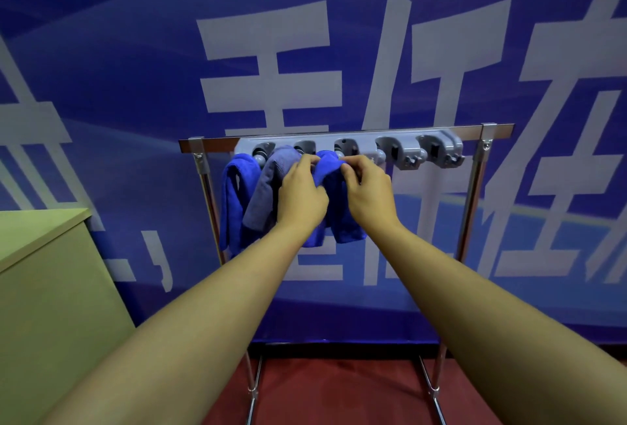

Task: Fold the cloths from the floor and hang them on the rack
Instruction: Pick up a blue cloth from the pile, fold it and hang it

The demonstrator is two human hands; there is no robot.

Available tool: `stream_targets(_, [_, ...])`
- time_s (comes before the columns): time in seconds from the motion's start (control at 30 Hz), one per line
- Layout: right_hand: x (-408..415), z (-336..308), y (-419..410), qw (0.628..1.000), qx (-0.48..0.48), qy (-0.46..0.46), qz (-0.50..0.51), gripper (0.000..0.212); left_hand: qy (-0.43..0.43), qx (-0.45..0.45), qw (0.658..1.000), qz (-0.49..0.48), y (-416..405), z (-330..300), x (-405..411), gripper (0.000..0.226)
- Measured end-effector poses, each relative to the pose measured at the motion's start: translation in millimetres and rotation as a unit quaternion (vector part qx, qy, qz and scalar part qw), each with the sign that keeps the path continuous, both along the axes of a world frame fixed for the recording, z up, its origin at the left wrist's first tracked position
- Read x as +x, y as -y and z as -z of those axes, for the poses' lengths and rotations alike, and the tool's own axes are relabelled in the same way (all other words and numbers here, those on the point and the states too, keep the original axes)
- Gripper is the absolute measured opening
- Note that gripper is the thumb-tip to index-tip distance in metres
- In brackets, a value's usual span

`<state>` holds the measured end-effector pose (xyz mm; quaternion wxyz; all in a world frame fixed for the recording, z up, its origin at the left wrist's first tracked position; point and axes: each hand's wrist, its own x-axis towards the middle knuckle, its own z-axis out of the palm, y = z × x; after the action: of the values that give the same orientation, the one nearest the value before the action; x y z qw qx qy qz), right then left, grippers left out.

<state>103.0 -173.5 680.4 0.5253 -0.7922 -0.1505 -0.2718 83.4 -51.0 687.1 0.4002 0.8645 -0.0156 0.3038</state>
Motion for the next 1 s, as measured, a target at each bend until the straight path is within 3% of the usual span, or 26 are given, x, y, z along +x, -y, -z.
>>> stream_targets(0.1, [-0.7, 1.5, -2.4, 0.999, 0.028, -0.013, -0.022, 0.026, 0.007, -0.074, 0.997, 0.036, -0.7, 5.2, -0.3, 0.029])
stream_targets(0.2, [-0.9, 0.1, -6.6, 0.998, 0.026, -0.012, -0.061, 0.033, 0.027, -0.043, 0.998, 0.040, 2.4, 8.2, 1.2, 0.047])
stream_targets(0.33, [-0.4, 3.5, -9.6, 0.996, 0.016, -0.007, -0.082, 0.036, 0.029, -0.041, 0.997, 0.059, 11.2, 11.1, 4.9, 0.049])
stream_targets(0.47, [2.0, 7.9, -12.6, 0.997, 0.038, -0.024, -0.056, 0.032, 0.027, -0.071, 0.997, 0.032, 11.2, 18.5, 6.8, 0.048])
stream_targets(0.63, [2.4, 5.0, -12.6, 1.000, 0.007, -0.007, -0.026, 0.030, 0.004, -0.147, 0.986, 0.077, 10.5, 14.5, 4.5, 0.047])
stream_targets(0.8, [-2.4, 2.0, -6.9, 0.997, 0.030, -0.057, -0.042, 0.032, -0.018, -0.108, 0.990, 0.084, 1.0, 12.6, 5.0, 0.046])
stream_targets(1.0, [-19.3, -5.2, -4.6, 0.996, 0.031, -0.067, -0.039, 0.036, -0.023, -0.135, 0.989, 0.061, 0.3, 6.4, -12.2, 0.045])
